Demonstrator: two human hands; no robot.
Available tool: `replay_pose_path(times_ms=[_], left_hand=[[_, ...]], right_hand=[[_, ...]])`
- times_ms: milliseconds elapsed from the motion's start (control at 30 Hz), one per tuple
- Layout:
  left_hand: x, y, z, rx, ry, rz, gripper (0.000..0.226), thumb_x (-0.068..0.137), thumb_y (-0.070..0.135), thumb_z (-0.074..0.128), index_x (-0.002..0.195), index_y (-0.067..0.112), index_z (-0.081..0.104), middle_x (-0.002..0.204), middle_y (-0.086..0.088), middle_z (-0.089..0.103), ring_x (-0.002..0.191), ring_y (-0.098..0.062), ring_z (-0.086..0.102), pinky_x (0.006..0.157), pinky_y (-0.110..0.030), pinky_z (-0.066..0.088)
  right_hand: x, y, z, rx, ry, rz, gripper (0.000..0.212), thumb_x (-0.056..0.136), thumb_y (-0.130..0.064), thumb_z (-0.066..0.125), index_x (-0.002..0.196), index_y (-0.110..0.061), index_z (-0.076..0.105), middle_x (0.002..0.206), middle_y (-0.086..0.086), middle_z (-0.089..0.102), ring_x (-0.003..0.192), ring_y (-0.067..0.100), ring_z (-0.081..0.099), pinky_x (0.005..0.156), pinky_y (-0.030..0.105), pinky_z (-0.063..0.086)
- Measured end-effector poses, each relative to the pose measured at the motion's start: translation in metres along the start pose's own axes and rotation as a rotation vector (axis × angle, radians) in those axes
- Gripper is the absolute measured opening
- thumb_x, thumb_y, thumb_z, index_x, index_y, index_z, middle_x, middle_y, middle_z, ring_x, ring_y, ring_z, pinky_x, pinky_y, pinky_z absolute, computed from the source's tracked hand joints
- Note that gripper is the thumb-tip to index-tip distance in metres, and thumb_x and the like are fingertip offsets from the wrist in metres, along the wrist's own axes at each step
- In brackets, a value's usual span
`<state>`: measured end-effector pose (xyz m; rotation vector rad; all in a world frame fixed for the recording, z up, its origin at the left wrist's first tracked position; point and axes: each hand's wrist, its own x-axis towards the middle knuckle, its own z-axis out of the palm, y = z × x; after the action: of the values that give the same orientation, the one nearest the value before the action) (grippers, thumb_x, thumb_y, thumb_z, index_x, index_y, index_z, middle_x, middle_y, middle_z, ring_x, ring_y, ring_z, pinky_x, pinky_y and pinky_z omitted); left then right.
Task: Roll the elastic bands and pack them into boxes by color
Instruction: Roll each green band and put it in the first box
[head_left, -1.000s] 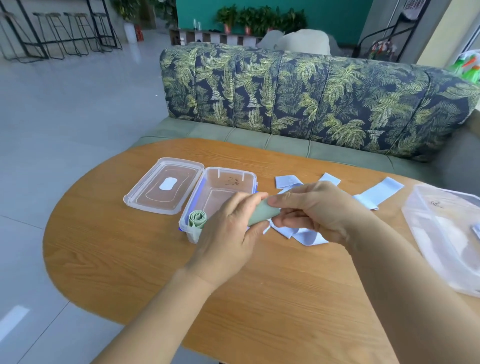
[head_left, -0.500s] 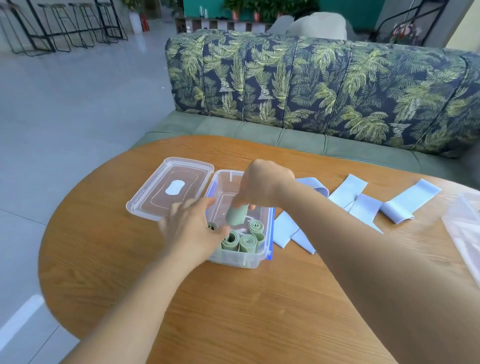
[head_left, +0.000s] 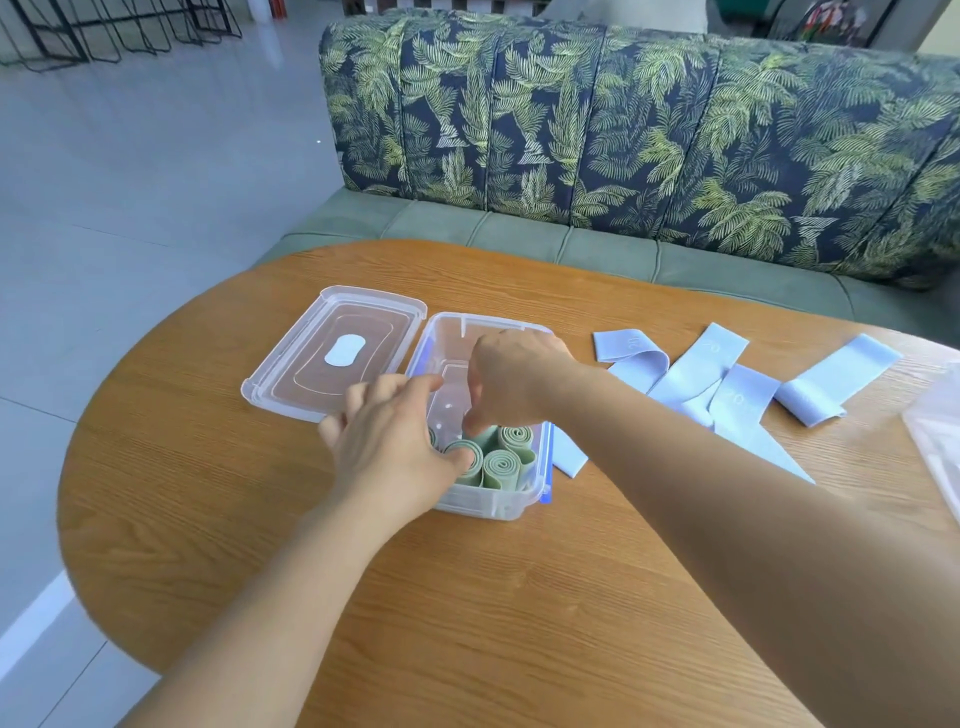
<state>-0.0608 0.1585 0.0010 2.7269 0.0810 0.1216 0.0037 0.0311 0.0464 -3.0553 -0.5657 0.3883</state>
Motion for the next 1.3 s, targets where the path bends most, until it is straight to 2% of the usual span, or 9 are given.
replay_pose_path(times_ms=[167,367,533,700,800,933,1033,1200,1300], left_hand=[[0.0,0.0,0.0,-0.009,-0.004,0.008,0.074,0.074,0.056,0.071,0.139,0.04,0.04,0.131,0.014,0.042,0.127,-0.013,0.028,0.089,-0.032,0.02],[0.001,0.0,0.0,-0.023,-0.001,0.011,0.073,0.074,0.056,0.071,0.138,0.04,0.041,0.129,0.014,0.043,0.126,-0.013,0.029,0.091,-0.033,0.021],[0.0,0.0,-0.001,-0.006,-0.01,0.013,0.072,0.075,0.056,0.071,0.139,0.04,0.04,0.131,0.014,0.041,0.127,-0.012,0.028,0.092,-0.033,0.021],[0.0,0.0,-0.002,-0.005,-0.017,0.01,0.069,0.075,0.056,0.071,0.136,0.041,0.043,0.127,0.014,0.043,0.125,-0.012,0.029,0.091,-0.033,0.022],[0.0,0.0,-0.003,-0.011,-0.021,0.007,0.066,0.075,0.055,0.072,0.134,0.041,0.046,0.124,0.015,0.043,0.124,-0.012,0.03,0.091,-0.033,0.023],[0.0,0.0,-0.004,-0.002,-0.024,0.011,0.062,0.075,0.054,0.071,0.131,0.041,0.048,0.128,0.017,0.042,0.124,-0.012,0.029,0.087,-0.032,0.021],[-0.001,0.0,-0.005,-0.003,-0.03,0.025,0.056,0.078,0.052,0.07,0.129,0.041,0.05,0.131,0.018,0.041,0.126,-0.011,0.028,0.086,-0.031,0.019],[0.0,-0.002,-0.006,-0.043,-0.035,0.045,0.042,0.084,0.043,0.067,0.123,0.042,0.055,0.135,0.021,0.041,0.129,-0.009,0.024,0.093,-0.032,0.019],[0.002,-0.003,-0.005,-0.069,-0.03,0.049,0.036,0.087,0.036,0.065,0.121,0.042,0.056,0.136,0.021,0.041,0.13,-0.009,0.024,0.094,-0.032,0.018]], right_hand=[[0.002,-0.002,0.001,-0.051,-0.007,-0.014,0.042,0.076,-0.053,0.075,0.104,-0.023,0.066,0.106,-0.003,0.063,0.104,0.023,0.059,0.088,0.036,0.041],[0.007,-0.001,0.001,-0.072,-0.04,-0.018,0.05,0.073,-0.065,0.072,0.093,-0.023,0.055,0.103,-0.003,0.059,0.101,0.022,0.054,0.092,0.037,0.035],[0.008,0.004,0.001,0.001,-0.084,-0.011,0.05,0.073,-0.065,0.072,0.09,-0.018,0.066,0.09,-0.003,0.058,0.1,0.023,0.055,0.09,0.039,0.033],[0.007,0.007,0.001,0.084,-0.127,0.0,0.055,0.079,-0.066,0.065,0.102,-0.017,0.073,0.107,-0.001,0.063,0.102,0.021,0.052,0.093,0.041,0.031],[0.005,0.009,-0.001,0.124,-0.162,0.006,0.047,0.089,-0.057,0.059,0.108,-0.016,0.072,0.115,-0.001,0.061,0.107,0.022,0.052,0.097,0.041,0.034],[0.004,0.01,-0.002,0.149,-0.161,0.015,0.034,0.092,-0.044,0.062,0.108,-0.016,0.073,0.119,0.0,0.064,0.111,0.023,0.057,0.087,0.035,0.035],[0.005,0.01,-0.003,0.136,-0.156,0.017,0.026,0.09,-0.037,0.066,0.106,-0.018,0.074,0.118,-0.001,0.067,0.111,0.022,0.059,0.086,0.035,0.035],[0.004,0.01,-0.004,0.168,-0.15,0.025,0.026,0.088,-0.034,0.069,0.106,-0.016,0.074,0.114,-0.001,0.069,0.108,0.022,0.061,0.084,0.032,0.036],[0.003,0.012,-0.005,0.186,-0.149,0.022,0.026,0.088,-0.033,0.069,0.106,-0.015,0.075,0.113,-0.001,0.07,0.106,0.021,0.063,0.077,0.029,0.039]])
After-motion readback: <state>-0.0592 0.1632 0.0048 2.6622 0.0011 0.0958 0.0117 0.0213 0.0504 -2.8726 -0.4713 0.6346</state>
